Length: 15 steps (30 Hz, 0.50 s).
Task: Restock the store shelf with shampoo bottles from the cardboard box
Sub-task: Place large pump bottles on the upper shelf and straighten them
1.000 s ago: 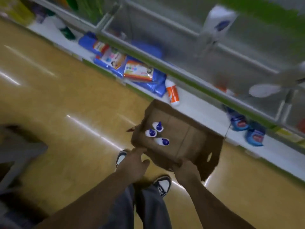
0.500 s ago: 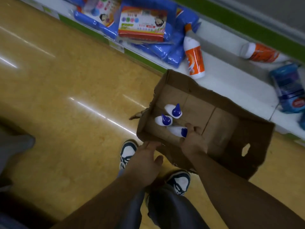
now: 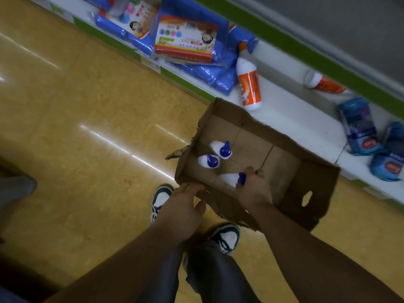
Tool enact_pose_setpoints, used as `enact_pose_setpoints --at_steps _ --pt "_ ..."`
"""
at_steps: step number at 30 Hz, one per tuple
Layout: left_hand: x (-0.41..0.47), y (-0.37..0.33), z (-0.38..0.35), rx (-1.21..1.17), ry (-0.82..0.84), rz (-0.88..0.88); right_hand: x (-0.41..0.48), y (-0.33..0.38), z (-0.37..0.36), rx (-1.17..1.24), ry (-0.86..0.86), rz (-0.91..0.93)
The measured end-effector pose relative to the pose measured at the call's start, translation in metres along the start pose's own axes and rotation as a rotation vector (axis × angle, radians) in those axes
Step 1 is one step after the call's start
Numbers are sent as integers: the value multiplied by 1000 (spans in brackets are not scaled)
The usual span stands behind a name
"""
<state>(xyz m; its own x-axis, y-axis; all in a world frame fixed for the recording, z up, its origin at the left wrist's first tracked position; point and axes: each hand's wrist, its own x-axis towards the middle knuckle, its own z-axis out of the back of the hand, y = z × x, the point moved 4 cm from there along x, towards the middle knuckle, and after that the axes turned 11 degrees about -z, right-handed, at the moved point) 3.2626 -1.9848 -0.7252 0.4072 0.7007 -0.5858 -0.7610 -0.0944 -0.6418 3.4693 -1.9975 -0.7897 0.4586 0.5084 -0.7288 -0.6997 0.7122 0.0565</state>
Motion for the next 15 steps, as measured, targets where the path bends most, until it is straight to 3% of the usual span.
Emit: enact_pose_setpoints --at_steps 15 --pt "-104 -184 120 -15 -53 -221 -225 4 257 -68 -168 219"
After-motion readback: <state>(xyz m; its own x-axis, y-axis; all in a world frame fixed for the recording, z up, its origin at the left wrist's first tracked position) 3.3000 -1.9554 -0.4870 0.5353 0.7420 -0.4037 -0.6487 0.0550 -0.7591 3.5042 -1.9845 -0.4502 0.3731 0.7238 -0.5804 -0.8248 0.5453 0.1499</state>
